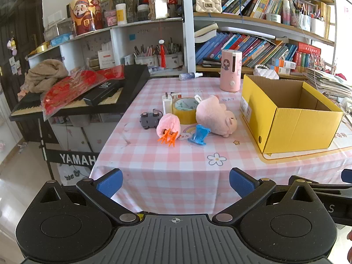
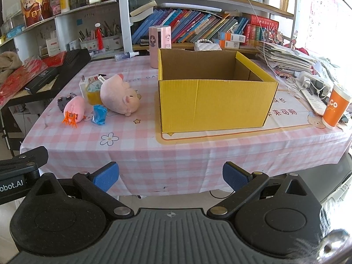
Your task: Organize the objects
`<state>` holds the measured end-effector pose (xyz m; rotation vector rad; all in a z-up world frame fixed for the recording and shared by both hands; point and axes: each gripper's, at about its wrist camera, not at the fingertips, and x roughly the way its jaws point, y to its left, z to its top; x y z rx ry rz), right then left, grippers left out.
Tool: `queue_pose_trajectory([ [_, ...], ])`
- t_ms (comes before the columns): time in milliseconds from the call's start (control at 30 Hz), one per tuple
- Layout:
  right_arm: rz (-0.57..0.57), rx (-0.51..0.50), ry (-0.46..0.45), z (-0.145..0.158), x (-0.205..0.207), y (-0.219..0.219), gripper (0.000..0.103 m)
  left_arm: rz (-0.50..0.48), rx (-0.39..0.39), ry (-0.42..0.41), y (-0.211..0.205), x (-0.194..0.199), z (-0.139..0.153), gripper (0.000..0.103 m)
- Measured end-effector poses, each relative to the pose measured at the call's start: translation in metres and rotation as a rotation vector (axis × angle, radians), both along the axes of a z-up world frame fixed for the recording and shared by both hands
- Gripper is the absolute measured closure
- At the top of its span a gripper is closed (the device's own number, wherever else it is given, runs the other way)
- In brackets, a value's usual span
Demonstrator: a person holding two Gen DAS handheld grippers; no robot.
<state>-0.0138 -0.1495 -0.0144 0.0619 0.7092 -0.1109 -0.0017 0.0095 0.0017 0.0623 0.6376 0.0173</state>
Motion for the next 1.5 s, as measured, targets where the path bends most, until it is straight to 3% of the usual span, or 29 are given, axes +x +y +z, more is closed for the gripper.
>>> queue_pose_trajectory([
  [1133,-0.002,-0.008,-0.004,0.002,0.006,0.0,0.001,-0.009,-0.005,-0.001,0.001,0.01,0.002,0.0],
  [1500,0.012,-0.024,-0.006,0.004,0.015,0.008,0.002,-0.006,-0.022,-0.008,0.02,0.028,0.003,0.0],
])
